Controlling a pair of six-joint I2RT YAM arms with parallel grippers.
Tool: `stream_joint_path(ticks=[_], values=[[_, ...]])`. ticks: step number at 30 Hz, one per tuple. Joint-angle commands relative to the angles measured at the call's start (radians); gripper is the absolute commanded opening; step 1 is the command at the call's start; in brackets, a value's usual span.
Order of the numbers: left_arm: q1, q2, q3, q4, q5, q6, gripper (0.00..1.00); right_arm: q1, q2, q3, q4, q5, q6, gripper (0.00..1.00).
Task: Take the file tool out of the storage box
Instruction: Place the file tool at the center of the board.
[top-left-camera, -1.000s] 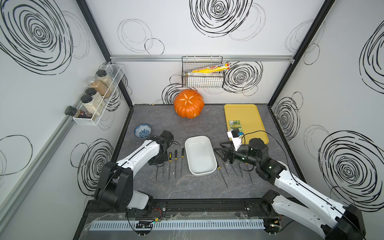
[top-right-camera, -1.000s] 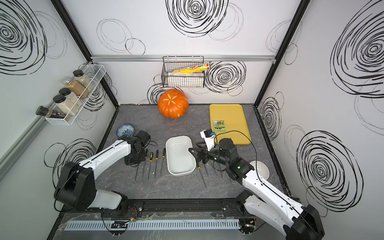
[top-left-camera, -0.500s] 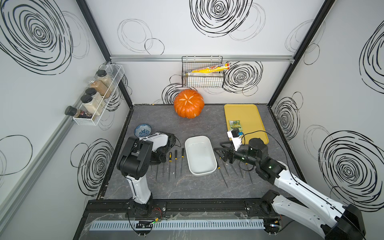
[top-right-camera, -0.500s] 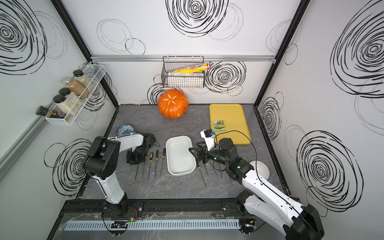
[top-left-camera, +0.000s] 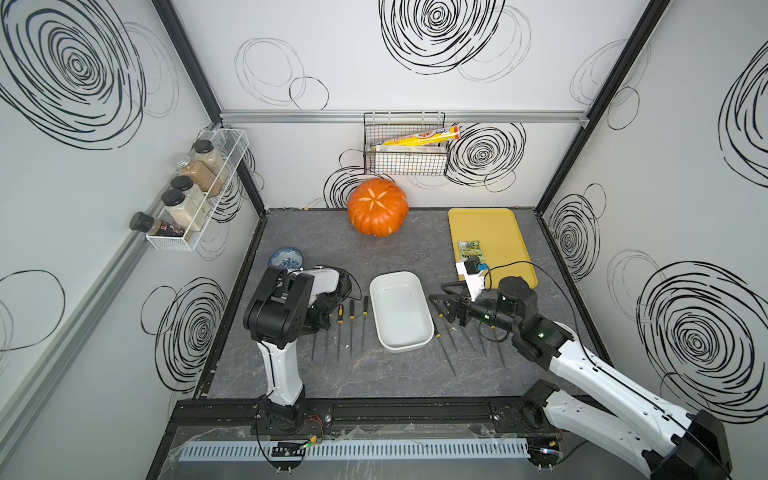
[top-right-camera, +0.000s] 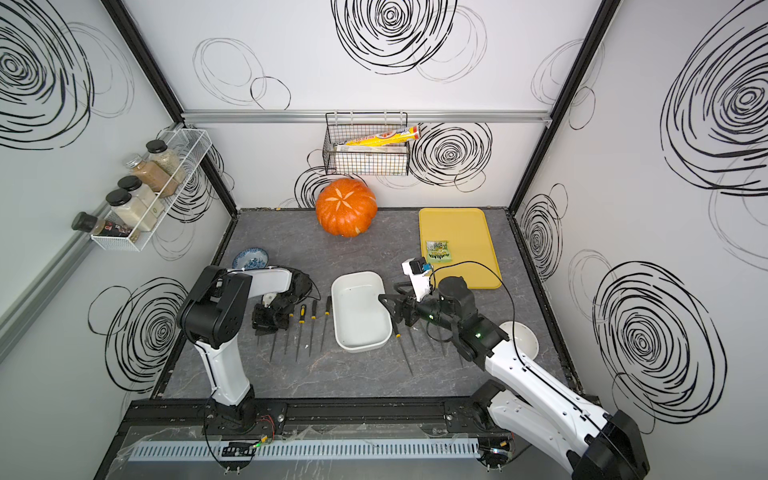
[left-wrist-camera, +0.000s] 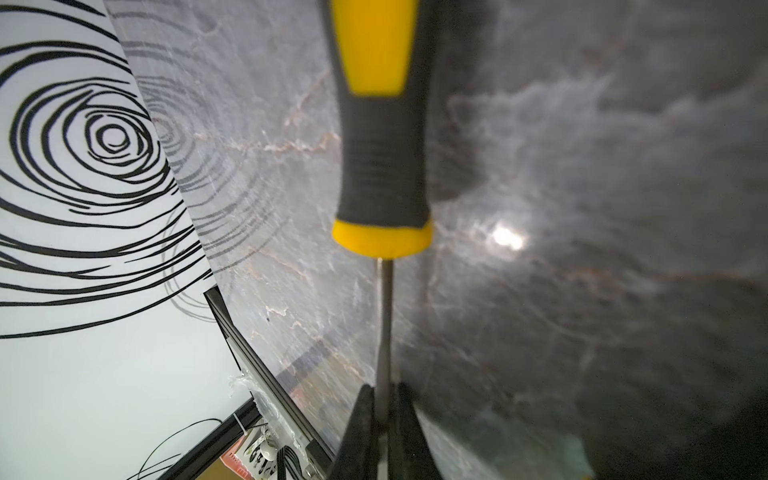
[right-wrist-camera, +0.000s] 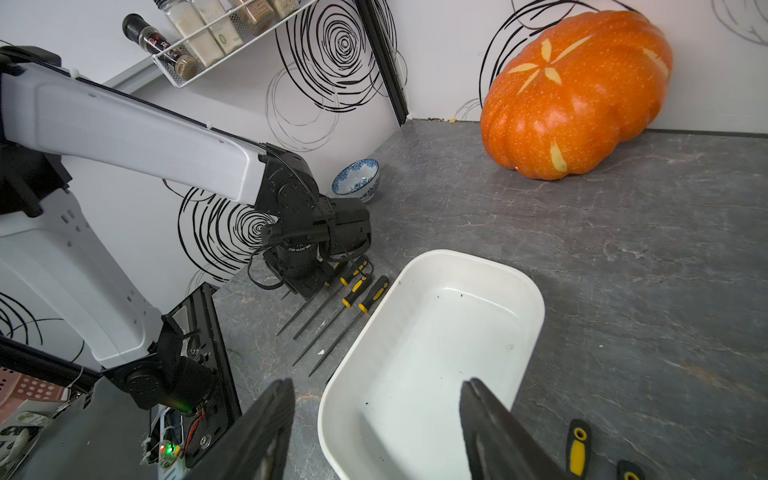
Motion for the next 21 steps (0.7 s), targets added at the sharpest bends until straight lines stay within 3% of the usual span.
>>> stream_joint_path(ticks=[1, 9, 13, 21], values=[[-0.003, -0.023, -0.003, 0.019, 0.059, 0.039, 0.06, -0.003, 0.0, -0.005, -0.013, 0.008, -0.008, 0.68], [0.028, -0.026, -0.031, 0.079, 0.252, 0.144, 0.04, -0.003, -0.002, -0.01, -0.013, 0.024, -0.011, 0.68], [0.042, -0.021, -0.02, 0.047, 0.283, 0.141, 0.04, -0.003, 0.002, -0.008, -0.013, 0.026, -0.011, 0.68], [0.065, -0.018, -0.035, 0.066, 0.326, 0.169, 0.26, -0.003, 0.003, -0.005, -0.019, 0.024, -0.011, 0.68]])
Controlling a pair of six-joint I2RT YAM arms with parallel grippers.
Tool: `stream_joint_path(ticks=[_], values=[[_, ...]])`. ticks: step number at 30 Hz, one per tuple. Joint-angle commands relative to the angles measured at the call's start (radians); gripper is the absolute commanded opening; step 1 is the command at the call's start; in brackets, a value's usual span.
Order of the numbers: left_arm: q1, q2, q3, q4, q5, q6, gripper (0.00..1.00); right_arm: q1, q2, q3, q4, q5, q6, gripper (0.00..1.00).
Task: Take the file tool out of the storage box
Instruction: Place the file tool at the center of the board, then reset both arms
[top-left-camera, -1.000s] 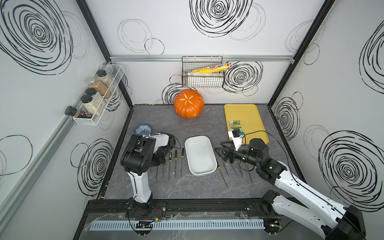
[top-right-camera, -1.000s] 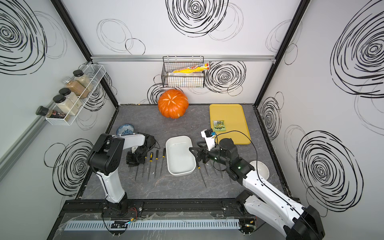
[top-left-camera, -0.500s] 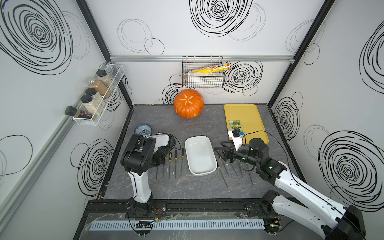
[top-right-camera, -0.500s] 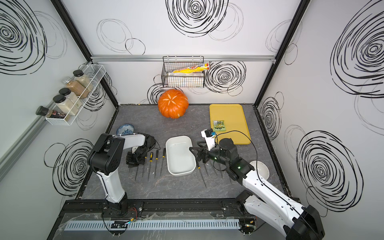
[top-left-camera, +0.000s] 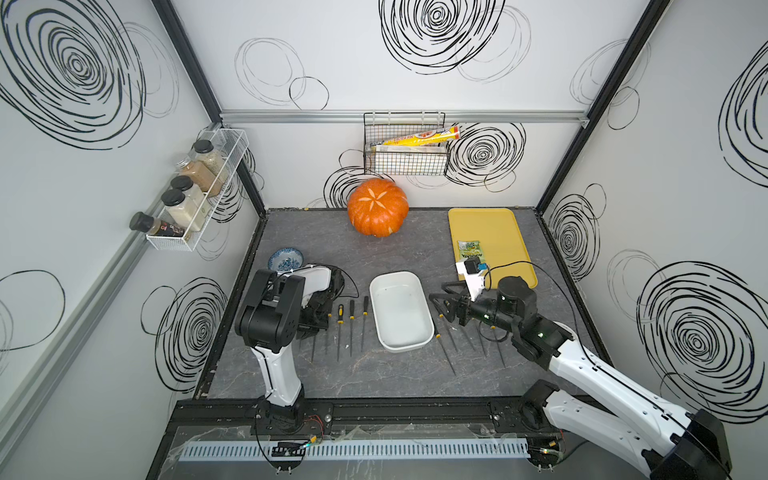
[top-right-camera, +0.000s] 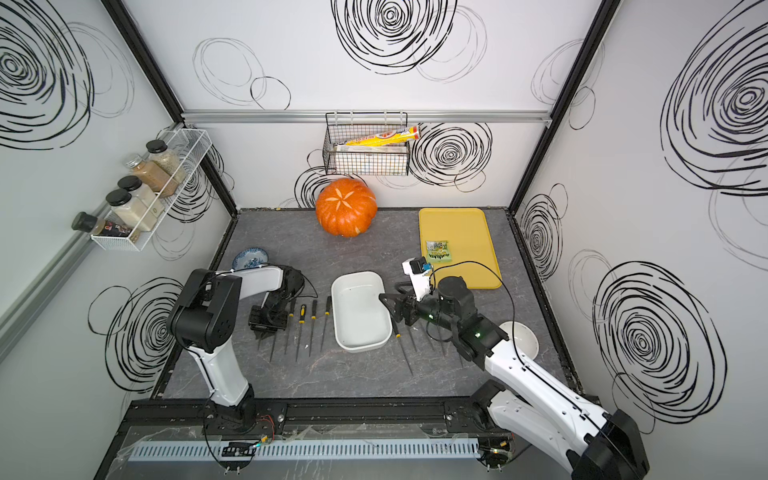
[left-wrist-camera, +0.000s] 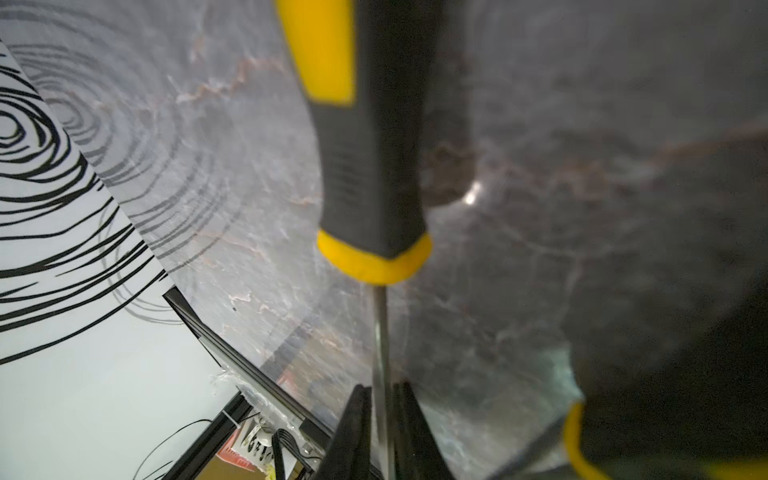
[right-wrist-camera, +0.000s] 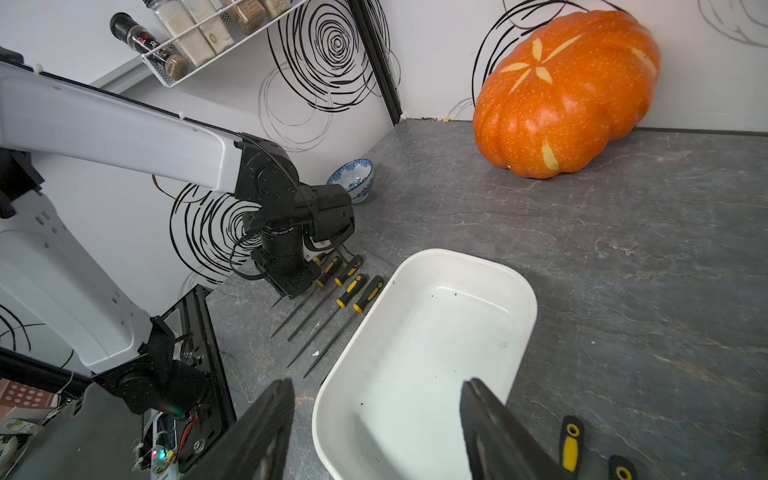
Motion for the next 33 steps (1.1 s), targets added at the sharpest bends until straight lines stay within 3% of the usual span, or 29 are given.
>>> stream_joint_path(ticks=[1, 4, 10, 13, 14, 17, 21, 26, 28, 31, 33], values=[[0.006, 0.03, -0.028, 0.082, 0.141, 0.021, 0.26, -0.003, -0.002, -0.005, -0.014, 0.007, -0.011, 0.68], [0.006, 0.008, -0.02, 0.08, 0.127, 0.015, 0.35, -0.004, -0.002, -0.007, -0.014, 0.008, -0.01, 0.68], [-0.063, -0.139, 0.058, 0.062, 0.061, -0.074, 0.71, -0.004, -0.021, 0.007, -0.033, 0.061, -0.038, 0.7], [-0.092, -0.295, 0.076, 0.218, 0.033, -0.106, 0.97, -0.003, -0.096, -0.045, 0.041, 0.165, -0.15, 0.72], [-0.096, -0.363, 0.062, 0.302, 0.023, -0.11, 0.99, -0.003, -0.133, -0.1, 0.124, 0.234, -0.162, 0.74], [-0.084, -0.588, -0.068, 0.598, 0.055, -0.083, 0.99, -0.003, -0.25, -0.314, 0.392, 0.419, -0.232, 0.98], [-0.038, -0.81, -0.31, 1.018, 0.127, 0.004, 0.99, -0.003, -0.262, -0.481, 0.632, 0.606, -0.444, 1.0], [-0.061, -0.973, -0.651, 1.505, -0.05, 0.188, 0.99, -0.025, -0.025, -0.485, 0.777, 0.855, -0.647, 1.0], [-0.062, -0.98, -0.734, 1.646, -0.058, 0.286, 0.99, -0.101, 0.028, -0.534, 0.887, 0.868, -0.621, 1.0], [-0.034, -0.92, -0.784, 1.779, -0.144, 0.353, 0.99, -0.264, 0.106, -0.591, 0.998, 0.772, -0.524, 1.0], [0.027, -0.844, -0.837, 1.942, -0.074, 0.361, 0.99, -0.366, 0.208, -0.6, 1.086, 0.714, -0.476, 1.0]])
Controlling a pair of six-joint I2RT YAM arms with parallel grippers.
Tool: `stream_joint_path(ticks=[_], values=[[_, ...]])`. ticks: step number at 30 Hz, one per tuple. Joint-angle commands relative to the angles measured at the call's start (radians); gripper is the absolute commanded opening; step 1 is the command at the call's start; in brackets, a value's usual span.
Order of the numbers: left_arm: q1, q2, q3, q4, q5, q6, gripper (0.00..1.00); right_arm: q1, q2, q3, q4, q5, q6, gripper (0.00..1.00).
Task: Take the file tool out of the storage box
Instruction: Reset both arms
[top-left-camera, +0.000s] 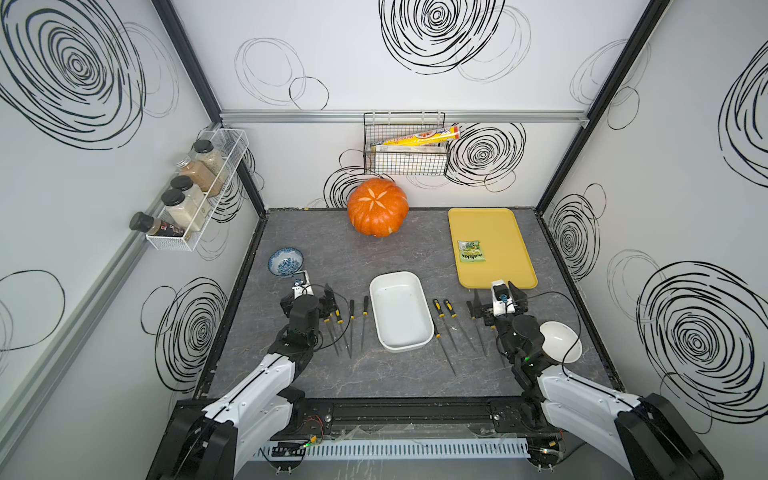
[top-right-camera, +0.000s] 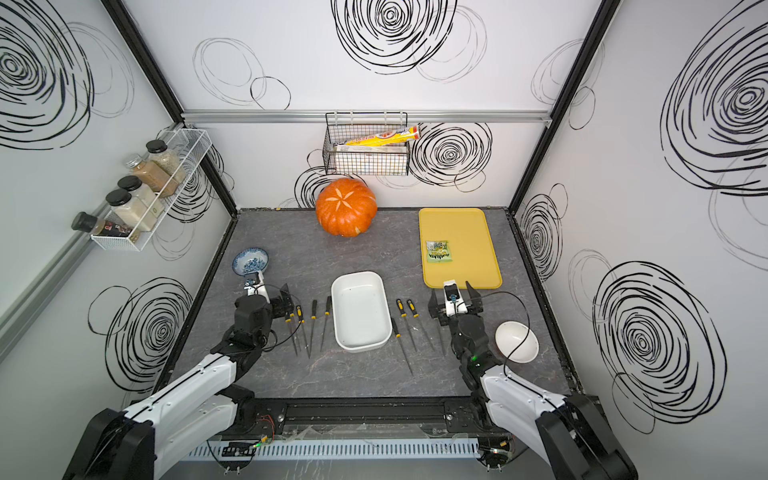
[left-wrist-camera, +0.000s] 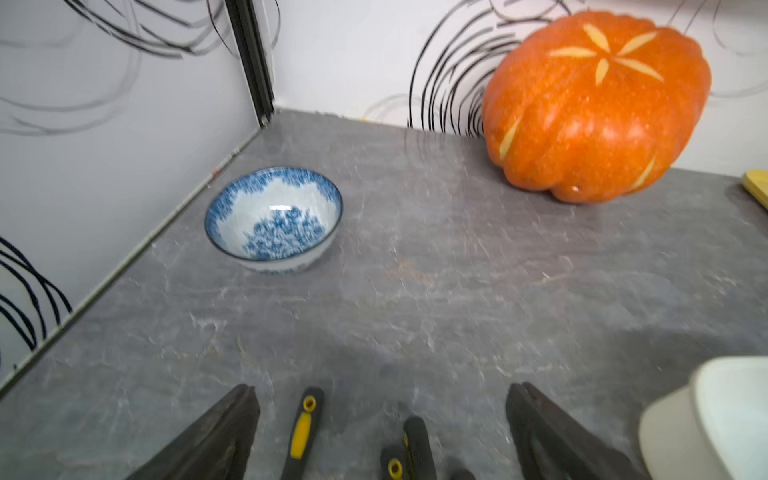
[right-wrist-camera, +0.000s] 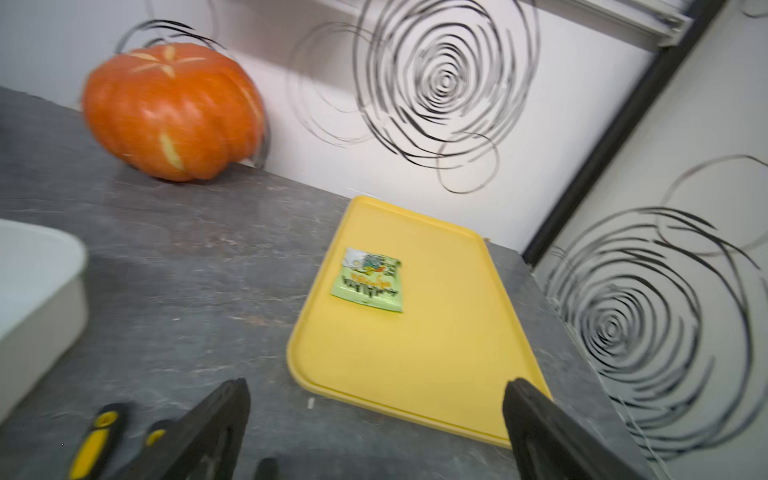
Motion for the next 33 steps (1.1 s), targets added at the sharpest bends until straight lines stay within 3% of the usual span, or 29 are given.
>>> stream_joint_path(ticks=[1, 4, 5, 6, 8, 11, 12, 14, 16, 17, 19, 21, 23, 33], values=[[0.095, 0.118, -0.052, 0.447, 0.03, 0.073, 0.99, -0.115, 0.145, -0.025, 0.301, -0.026, 0.057, 1.0], [0.163, 0.333, -0.039, 0.631, 0.111, 0.054, 1.0, -0.156, 0.253, -0.006, 0.413, -0.027, 0.06, 1.0], [0.166, 0.381, -0.005, 0.643, 0.132, 0.076, 0.99, -0.176, 0.283, 0.013, 0.423, -0.027, 0.061, 1.0], [0.166, 0.39, 0.047, 0.542, 0.156, 0.092, 0.99, -0.196, 0.306, 0.023, 0.435, -0.033, 0.069, 1.0], [0.164, 0.454, 0.039, 0.661, 0.155, 0.148, 0.99, -0.242, 0.366, 0.03, 0.467, -0.088, 0.128, 1.0], [0.212, 0.588, 0.01, 0.846, 0.224, 0.129, 0.99, -0.273, 0.588, 0.03, 0.73, -0.08, 0.141, 1.0], [0.215, 0.57, 0.002, 0.838, 0.243, 0.117, 0.99, -0.27, 0.585, 0.032, 0.721, -0.089, 0.132, 1.0], [0.223, 0.56, 0.012, 0.792, 0.259, 0.114, 0.99, -0.275, 0.466, 0.111, 0.374, -0.073, 0.182, 1.0], [0.219, 0.58, -0.002, 0.875, 0.254, 0.126, 0.99, -0.281, 0.556, 0.131, 0.482, -0.027, 0.176, 1.0], [0.219, 0.568, 0.007, 0.821, 0.253, 0.123, 0.99, -0.281, 0.561, 0.119, 0.523, -0.021, 0.173, 1.0], [0.219, 0.568, 0.009, 0.815, 0.25, 0.123, 0.99, -0.281, 0.491, 0.136, 0.368, -0.015, 0.204, 1.0], [0.207, 0.575, 0.004, 0.841, 0.235, 0.134, 0.99, -0.282, 0.521, 0.145, 0.398, 0.025, 0.212, 1.0], [0.208, 0.57, 0.006, 0.824, 0.233, 0.132, 0.99, -0.281, 0.548, 0.118, 0.499, 0.014, 0.19, 1.0], [0.207, 0.573, 0.004, 0.835, 0.233, 0.133, 0.99, -0.299, 0.539, 0.144, 0.43, -0.062, 0.196, 1.0]])
